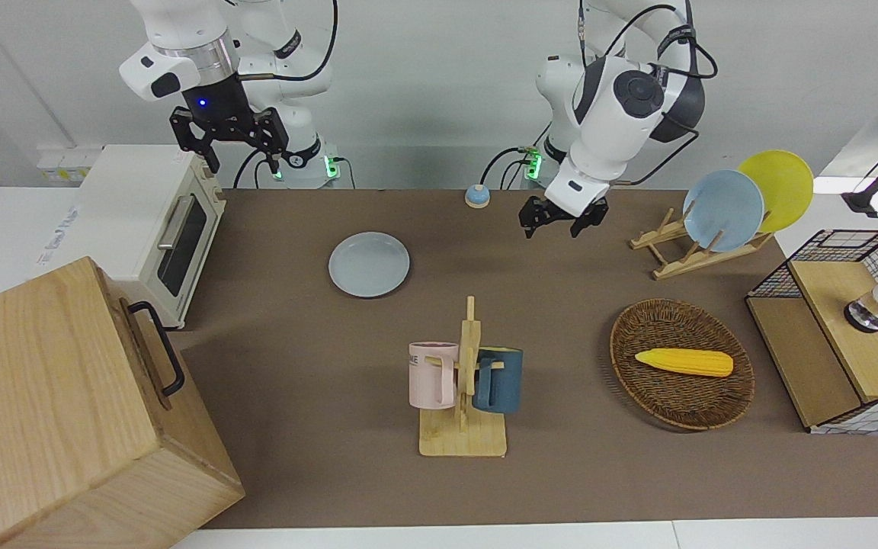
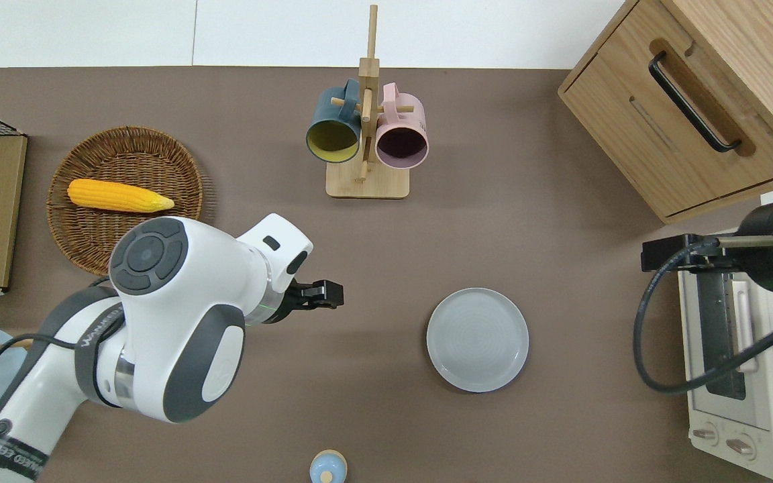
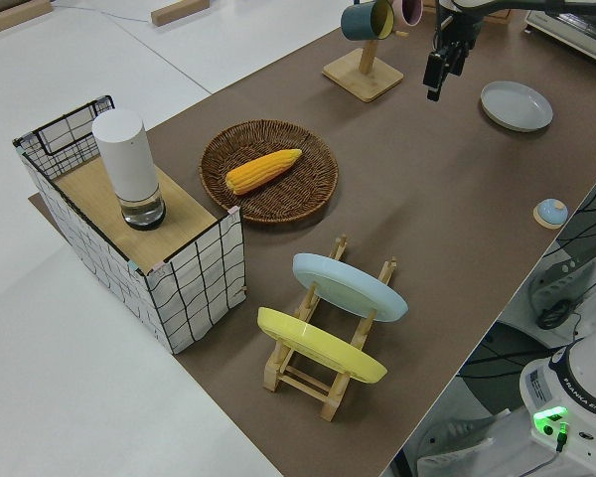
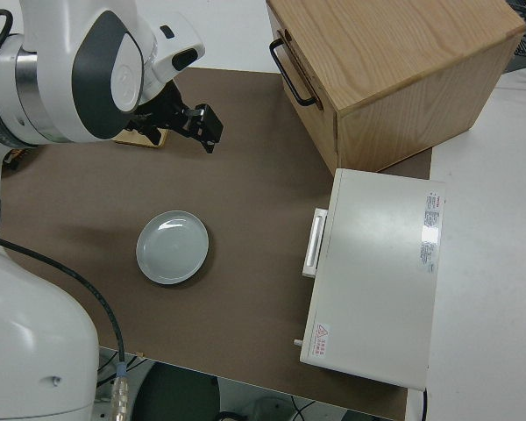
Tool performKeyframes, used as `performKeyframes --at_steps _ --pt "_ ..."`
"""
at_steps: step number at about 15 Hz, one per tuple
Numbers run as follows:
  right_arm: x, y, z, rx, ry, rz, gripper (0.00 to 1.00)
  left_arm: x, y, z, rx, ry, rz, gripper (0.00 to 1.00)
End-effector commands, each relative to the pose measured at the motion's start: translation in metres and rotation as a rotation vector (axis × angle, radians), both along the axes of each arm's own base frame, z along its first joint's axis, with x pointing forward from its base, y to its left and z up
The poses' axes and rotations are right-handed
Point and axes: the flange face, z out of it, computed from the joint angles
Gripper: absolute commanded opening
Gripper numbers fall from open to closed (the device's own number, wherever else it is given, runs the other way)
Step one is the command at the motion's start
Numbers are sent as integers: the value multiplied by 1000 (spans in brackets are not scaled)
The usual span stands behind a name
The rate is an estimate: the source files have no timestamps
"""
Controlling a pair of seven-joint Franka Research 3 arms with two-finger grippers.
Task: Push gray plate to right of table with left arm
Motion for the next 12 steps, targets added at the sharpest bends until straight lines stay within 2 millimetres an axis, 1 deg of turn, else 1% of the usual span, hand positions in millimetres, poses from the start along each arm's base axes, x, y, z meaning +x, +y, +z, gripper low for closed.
performKeyframes --at_steps 1,3,5,6,7,9,12 --pt "0 1 1 -1 6 3 996 5 36 46 24 -6 -39 995" --pt "0 1 1 -1 7 3 996 8 55 75 37 -16 -42 995" --pt "0 1 1 -1 7 4 996 7 70 91 56 -14 -38 995" --pt "0 1 1 -1 7 3 996 7 80 106 56 -24 -37 995" --pt "0 1 1 -1 7 3 996 7 87 115 54 -32 -38 995" --pt "0 1 1 -1 7 3 996 10 102 131 64 -60 -33 995" --pt "0 1 1 -1 7 3 996 11 109 141 94 -83 -28 995"
